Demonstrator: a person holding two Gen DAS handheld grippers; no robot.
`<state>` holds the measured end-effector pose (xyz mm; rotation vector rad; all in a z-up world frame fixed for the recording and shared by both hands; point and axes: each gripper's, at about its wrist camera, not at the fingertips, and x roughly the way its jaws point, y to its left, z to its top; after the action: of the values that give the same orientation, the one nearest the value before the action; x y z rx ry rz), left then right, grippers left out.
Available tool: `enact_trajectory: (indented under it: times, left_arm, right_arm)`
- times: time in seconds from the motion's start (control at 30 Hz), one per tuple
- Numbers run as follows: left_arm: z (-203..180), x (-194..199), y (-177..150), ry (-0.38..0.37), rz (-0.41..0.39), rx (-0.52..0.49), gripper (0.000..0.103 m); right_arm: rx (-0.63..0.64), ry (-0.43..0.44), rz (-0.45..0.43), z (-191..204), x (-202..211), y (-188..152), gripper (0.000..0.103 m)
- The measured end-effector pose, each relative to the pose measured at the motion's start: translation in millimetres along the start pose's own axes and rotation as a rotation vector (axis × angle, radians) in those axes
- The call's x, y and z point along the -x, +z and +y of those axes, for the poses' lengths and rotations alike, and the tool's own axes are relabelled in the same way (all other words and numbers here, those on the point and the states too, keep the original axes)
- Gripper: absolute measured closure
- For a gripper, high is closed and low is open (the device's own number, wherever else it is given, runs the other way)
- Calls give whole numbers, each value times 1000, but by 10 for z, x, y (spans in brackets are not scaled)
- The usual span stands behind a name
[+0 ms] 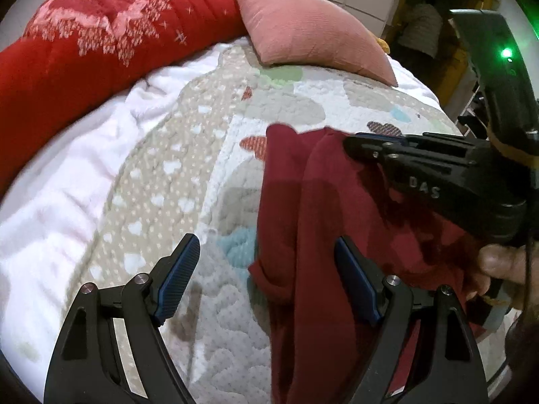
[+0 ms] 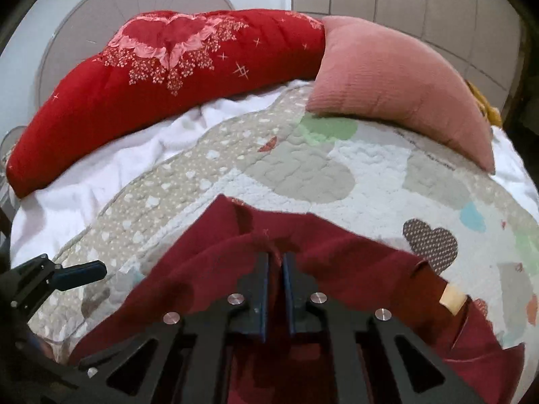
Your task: Fold small clothes
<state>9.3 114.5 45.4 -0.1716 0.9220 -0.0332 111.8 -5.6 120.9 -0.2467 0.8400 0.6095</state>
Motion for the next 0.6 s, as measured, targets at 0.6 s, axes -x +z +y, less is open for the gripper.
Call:
enact_trajectory:
  times: [0.6]
  left_arm:
    - [-244,-98,164,46,-19,-61,21]
  right_arm:
    - [-194,-201,-24,-607,713,-533,66]
